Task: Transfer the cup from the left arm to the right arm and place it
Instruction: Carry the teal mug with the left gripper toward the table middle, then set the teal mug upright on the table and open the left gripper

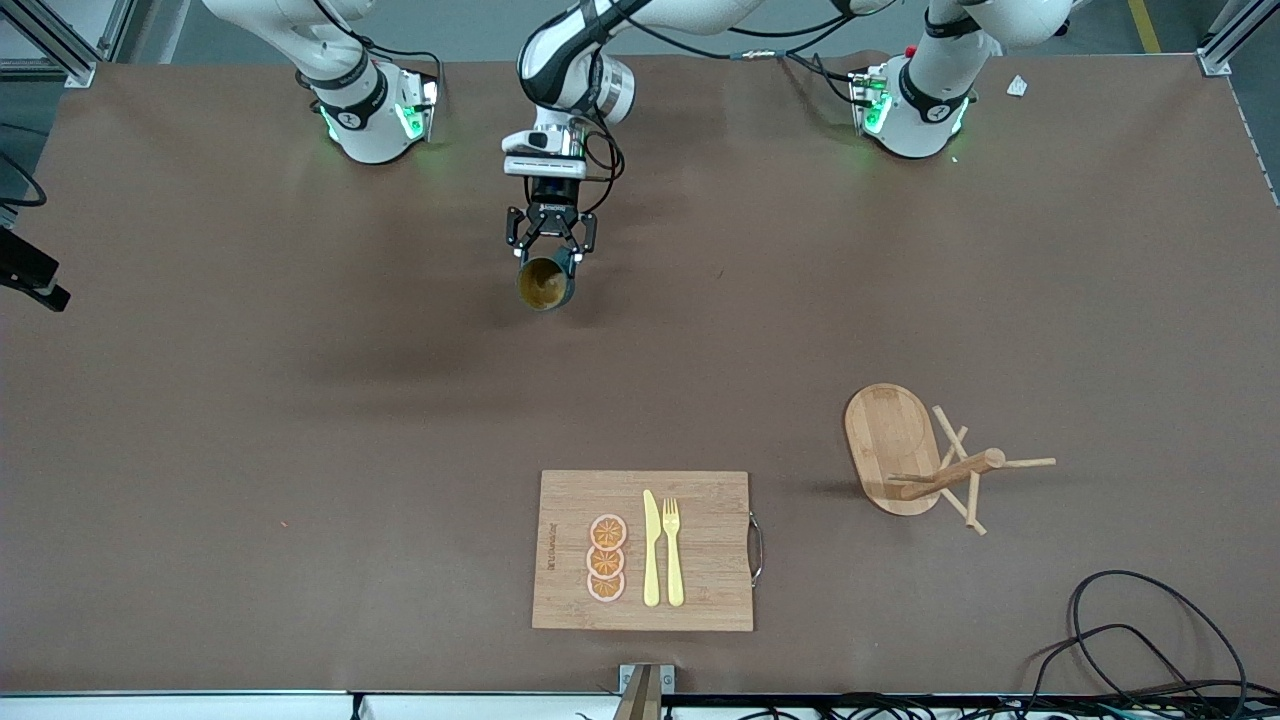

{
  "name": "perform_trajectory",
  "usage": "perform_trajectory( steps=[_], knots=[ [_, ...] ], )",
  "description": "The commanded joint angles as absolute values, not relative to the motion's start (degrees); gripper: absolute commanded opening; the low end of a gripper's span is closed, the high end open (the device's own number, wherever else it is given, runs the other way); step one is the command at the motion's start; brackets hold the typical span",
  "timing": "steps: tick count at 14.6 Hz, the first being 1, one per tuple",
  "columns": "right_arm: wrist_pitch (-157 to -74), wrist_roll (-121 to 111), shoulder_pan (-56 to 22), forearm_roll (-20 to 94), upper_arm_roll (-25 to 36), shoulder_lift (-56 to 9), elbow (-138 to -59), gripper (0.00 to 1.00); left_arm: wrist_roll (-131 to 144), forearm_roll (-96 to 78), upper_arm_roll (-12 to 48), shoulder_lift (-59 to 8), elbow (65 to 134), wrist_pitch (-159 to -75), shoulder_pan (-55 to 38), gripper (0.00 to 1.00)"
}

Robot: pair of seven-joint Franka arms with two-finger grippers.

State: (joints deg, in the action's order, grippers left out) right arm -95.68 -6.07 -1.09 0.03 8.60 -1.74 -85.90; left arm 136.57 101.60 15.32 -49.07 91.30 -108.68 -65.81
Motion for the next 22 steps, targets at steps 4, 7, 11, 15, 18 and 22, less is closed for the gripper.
perform_trajectory(
  steps=[4, 7, 11, 15, 18, 22],
  knots=[
    [-95.45, -6.86, -0.18, 0.97, 8.00, -1.05, -86.40, 1.00, 140.18, 113.53, 14.33, -57.29, 88.08, -101.18, -67.15, 0.40],
    [-95.54, -6.86, -0.18, 0.97, 8.00, -1.05, -86.40, 1.00, 140.63, 114.52, 13.62, -60.64, 84.56, -100.20, -67.32, 0.45],
    [-95.54, -6.86, -0.18, 0.97, 8.00, -1.05, -86.40, 1.00, 140.36, 112.68, 13.89, -60.47, 84.64, -100.02, -67.85, 0.75],
    [-95.45, -6.86, -0.18, 0.97, 8.00, -1.05, -86.40, 1.00, 136.07, 104.97, 14.50, -58.89, 84.46, -99.67, -68.90, 1.00],
    [-95.45, -6.86, -0.18, 0.97, 8.00, -1.05, -86.40, 1.00, 129.83, 97.06, 15.99, -55.30, 83.68, -99.67, -69.35, 1.00],
    [-95.45, -6.86, -0.18, 0.97, 8.00, -1.05, -86.40, 1.00, 124.29, 89.93, 16.26, -49.06, 83.76, -100.02, -68.91, 1.00]
  ],
)
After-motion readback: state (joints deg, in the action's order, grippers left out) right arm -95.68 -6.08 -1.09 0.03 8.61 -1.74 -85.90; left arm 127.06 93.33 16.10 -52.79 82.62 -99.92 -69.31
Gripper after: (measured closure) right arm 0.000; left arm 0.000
